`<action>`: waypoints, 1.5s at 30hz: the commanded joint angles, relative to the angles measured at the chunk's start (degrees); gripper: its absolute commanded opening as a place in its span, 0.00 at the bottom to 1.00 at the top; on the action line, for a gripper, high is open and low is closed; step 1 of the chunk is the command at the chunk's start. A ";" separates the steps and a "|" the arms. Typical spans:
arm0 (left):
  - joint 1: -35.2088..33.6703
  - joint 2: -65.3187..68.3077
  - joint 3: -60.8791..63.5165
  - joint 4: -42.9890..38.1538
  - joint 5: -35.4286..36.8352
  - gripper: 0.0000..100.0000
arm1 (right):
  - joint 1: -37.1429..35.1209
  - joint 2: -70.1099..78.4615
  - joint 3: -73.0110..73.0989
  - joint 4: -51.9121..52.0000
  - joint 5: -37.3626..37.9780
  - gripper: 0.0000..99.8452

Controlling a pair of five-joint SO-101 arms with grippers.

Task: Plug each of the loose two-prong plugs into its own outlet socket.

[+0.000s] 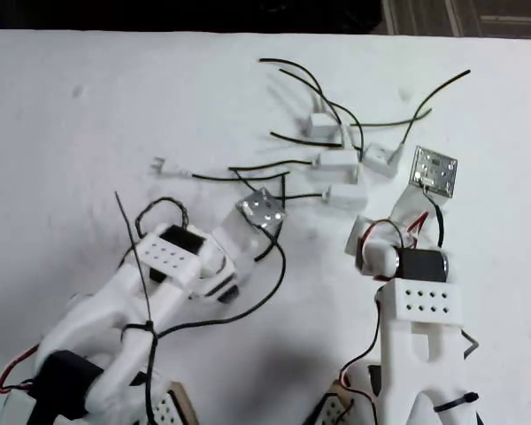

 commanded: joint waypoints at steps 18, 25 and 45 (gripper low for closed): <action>-20.44 -15.60 -12.40 14.95 9.41 0.32 | -2.86 0.22 -0.26 -0.84 -0.35 0.02; -32.48 -30.90 -1.05 14.42 10.90 0.32 | -9.45 0.22 -0.53 -1.01 -0.70 0.02; -48.04 -55.43 27.52 2.55 6.95 0.32 | -34.33 50.51 -53.19 2.95 -16.53 0.03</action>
